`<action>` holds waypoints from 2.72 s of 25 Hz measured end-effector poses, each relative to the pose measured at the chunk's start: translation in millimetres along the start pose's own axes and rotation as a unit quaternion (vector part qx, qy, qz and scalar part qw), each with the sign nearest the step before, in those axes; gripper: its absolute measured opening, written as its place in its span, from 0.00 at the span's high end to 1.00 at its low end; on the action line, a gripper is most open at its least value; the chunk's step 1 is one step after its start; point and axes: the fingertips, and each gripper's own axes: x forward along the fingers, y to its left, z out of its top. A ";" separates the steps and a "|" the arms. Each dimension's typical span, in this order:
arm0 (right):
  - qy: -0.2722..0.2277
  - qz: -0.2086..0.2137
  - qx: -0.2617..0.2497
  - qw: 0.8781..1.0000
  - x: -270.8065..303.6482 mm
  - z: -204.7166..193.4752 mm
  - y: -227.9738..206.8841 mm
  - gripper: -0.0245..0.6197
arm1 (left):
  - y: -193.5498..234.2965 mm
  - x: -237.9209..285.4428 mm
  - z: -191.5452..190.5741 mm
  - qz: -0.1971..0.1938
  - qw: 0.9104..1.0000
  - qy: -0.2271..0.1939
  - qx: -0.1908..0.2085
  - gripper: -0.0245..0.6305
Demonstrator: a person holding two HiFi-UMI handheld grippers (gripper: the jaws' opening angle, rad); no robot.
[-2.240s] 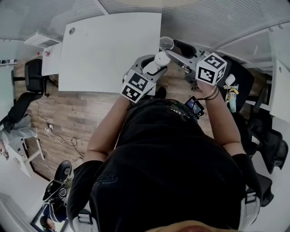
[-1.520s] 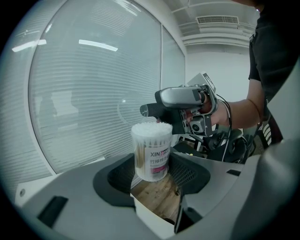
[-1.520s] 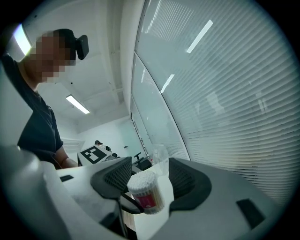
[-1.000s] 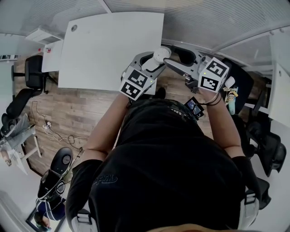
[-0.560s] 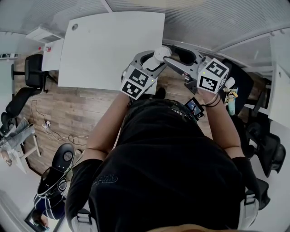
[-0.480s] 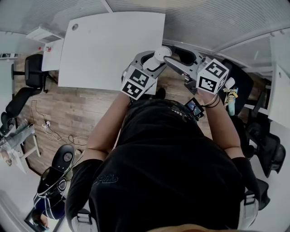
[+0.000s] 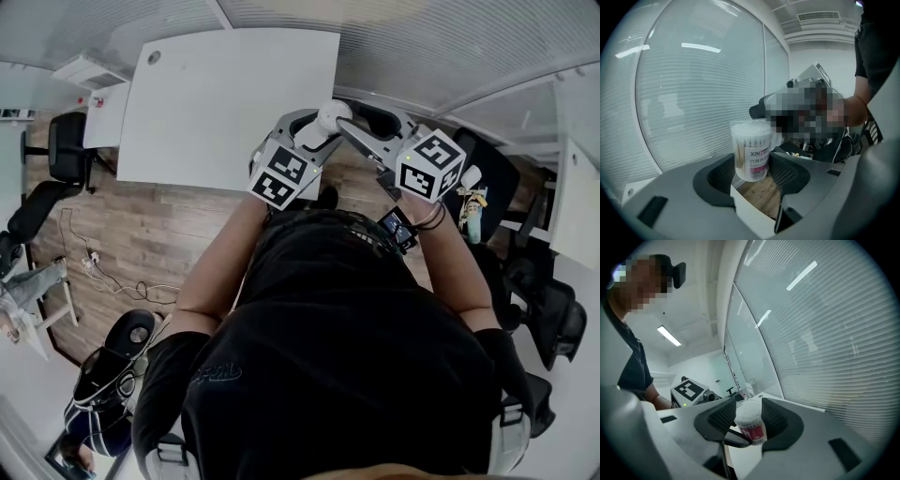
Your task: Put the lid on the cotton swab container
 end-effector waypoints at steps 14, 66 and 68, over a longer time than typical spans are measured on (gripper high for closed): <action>0.026 -0.039 -0.069 0.997 6.5 4.6 1.1 0.68 | 2.2 1.7 3.0 0.005 1.000 0.003 0.000 0.60; 0.044 -0.021 -0.110 0.993 16.4 5.4 11.3 0.61 | -12.4 5.5 20.0 0.001 0.998 0.036 0.053 0.62; 0.046 -0.019 -0.109 0.993 18.1 2.5 12.1 0.61 | -12.1 5.5 19.2 0.001 0.998 0.038 0.055 0.62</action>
